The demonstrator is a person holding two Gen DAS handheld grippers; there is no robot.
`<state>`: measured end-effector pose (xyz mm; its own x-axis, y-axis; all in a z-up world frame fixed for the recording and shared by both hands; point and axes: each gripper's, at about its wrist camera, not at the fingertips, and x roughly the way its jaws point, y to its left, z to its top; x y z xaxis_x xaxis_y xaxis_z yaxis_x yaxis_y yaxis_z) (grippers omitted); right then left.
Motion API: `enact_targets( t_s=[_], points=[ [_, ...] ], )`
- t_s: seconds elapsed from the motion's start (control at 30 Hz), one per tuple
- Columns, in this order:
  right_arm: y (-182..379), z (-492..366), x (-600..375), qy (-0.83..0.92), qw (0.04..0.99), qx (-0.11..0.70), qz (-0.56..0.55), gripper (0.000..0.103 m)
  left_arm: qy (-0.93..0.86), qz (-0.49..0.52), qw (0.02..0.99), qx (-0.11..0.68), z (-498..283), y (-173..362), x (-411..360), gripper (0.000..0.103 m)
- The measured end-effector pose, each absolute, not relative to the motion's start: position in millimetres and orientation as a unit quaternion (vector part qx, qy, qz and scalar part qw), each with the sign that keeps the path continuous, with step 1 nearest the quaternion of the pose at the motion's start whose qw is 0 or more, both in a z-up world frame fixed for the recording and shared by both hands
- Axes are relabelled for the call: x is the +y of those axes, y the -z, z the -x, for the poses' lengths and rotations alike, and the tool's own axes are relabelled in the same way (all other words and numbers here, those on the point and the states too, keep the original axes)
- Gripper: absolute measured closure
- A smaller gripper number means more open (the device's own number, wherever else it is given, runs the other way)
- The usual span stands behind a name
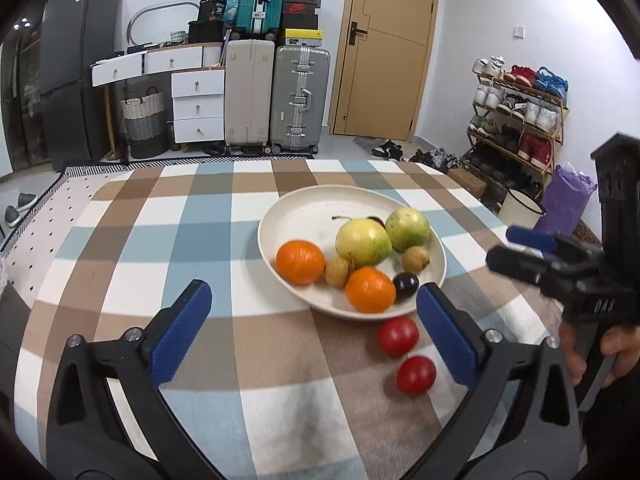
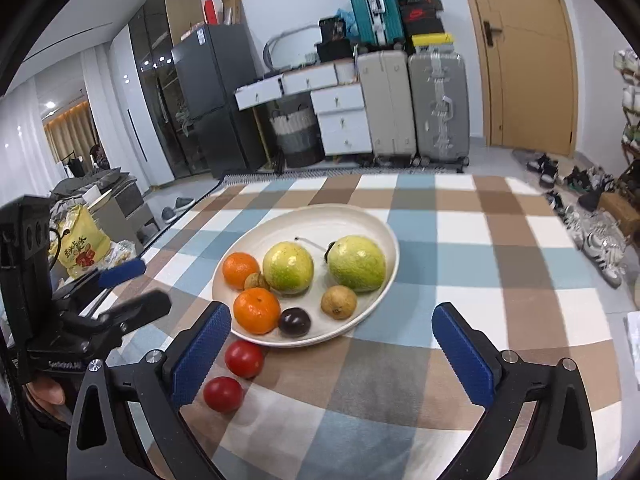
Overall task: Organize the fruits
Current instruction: 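Grasp a red tomato with the left tool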
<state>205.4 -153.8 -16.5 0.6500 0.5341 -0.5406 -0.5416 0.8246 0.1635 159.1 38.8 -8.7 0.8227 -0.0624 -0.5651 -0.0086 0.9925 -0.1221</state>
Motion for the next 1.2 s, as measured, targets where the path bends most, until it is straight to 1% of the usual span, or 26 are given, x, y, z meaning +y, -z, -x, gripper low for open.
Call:
enact_targets(
  t_s=[0.1,0.3,0.8,0.97,1.2],
  points=[
    [14.9,-203.6,-158.0,-0.301,0.906,0.297,0.003,0.001,0.009,0.056,0.952,0.302,-149.5,13.8,36.8,0.001],
    [17.6,-197.6,-154.1,-0.311,0.898,0.309,0.034,0.001,0.012,0.058,0.950,0.308,-142.4,21.4,32.1,0.001],
    [50.9,-184.4,-132.4,-0.311,0.876,0.353,0.108,0.001,0.042,0.044,0.939,0.340,-146.4,32.1,10.5,0.001],
    [54.1,-189.8,-136.0,-0.294,0.878,0.364,0.103,0.001,0.055,0.037,0.935,0.349,-147.4,34.0,4.3,0.001],
    [53.5,-196.9,-142.7,-0.281,0.882,0.368,0.091,0.001,0.073,0.024,0.921,0.383,-155.8,44.2,-8.4,0.001]
  ],
)
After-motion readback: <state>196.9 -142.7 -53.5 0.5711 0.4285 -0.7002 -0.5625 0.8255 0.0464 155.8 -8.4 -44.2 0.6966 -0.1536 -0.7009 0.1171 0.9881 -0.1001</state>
